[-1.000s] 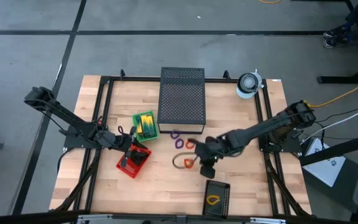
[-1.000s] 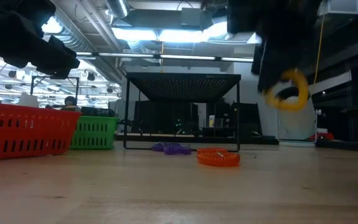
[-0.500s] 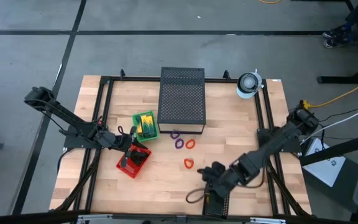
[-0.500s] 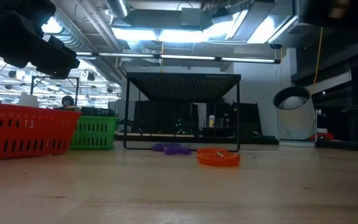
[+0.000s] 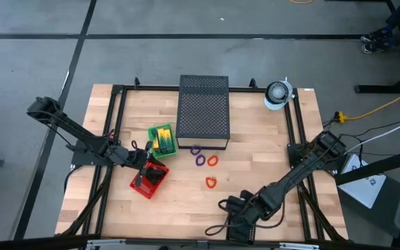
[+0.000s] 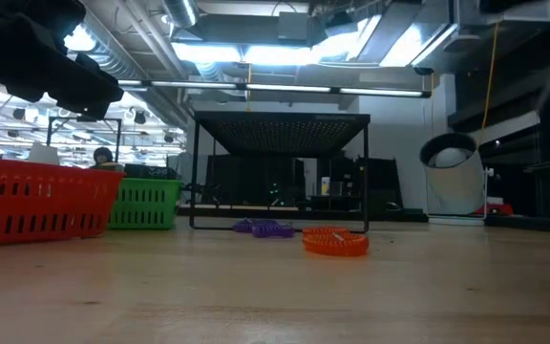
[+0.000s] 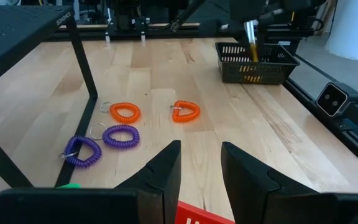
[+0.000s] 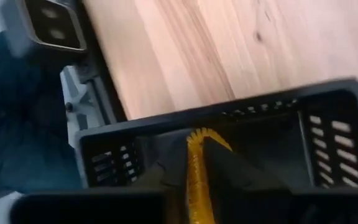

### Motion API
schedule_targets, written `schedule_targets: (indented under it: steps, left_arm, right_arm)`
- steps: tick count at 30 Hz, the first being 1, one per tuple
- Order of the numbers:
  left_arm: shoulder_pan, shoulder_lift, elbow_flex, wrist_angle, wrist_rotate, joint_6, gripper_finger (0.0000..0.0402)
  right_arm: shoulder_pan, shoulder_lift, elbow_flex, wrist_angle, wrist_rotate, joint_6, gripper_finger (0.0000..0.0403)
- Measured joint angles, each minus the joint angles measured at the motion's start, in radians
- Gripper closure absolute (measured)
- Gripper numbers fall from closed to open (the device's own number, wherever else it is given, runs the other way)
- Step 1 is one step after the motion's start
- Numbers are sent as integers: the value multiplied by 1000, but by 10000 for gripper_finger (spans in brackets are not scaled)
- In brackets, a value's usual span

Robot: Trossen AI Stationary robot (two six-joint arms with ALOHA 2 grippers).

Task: Pick & Place Office Desk Supplies
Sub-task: Put the yellow spring keychain into the black bin, then put the orange spring keychain into the black bin

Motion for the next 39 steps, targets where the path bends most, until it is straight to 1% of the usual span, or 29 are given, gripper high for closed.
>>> schedule_targets:
  steps: [3,7,9,12,16,19,21,25,28,31,35,39]
  left_arm:
    - [0,0,0,0,0,-7,292]
    - [0,0,0,0,0,-7,292]
    - [0,0,0,0,0,-7,292]
    - [0,0,0,0,0,-6,292]
    - [0,0,0,0,0,-6,292]
    - [0,0,0,0,0,-6,292]
    - [0,0,0,0,0,-5,292]
    - [0,0,0,0,0,-5,292]
    - [0,0,0,0,0,-6,292]
    - [0,0,0,0,-1,-6,292]
    - [0,0,0,0,-1,-4,292]
    - [0,0,0,0,-1,-4,292]
  right_arm:
    - [-1,12,0,1,-28,37,291]
    - [-1,6,0,4,-57,32,204]
    - [-1,-11,0,10,-63,28,173]
    - [-1,-49,0,15,-37,12,148]
    - [-9,-112,0,63,73,-70,147]
    - [-35,-146,0,125,167,-153,160]
    - [-65,-151,0,163,201,-200,170]
    - [-140,-139,1,183,197,-284,187]
    - [-189,-120,0,164,174,-366,192]
    - [-235,-96,1,171,134,-408,193]
    - [-285,-43,1,140,118,-418,193]
    - [-326,2,0,50,119,-394,193]
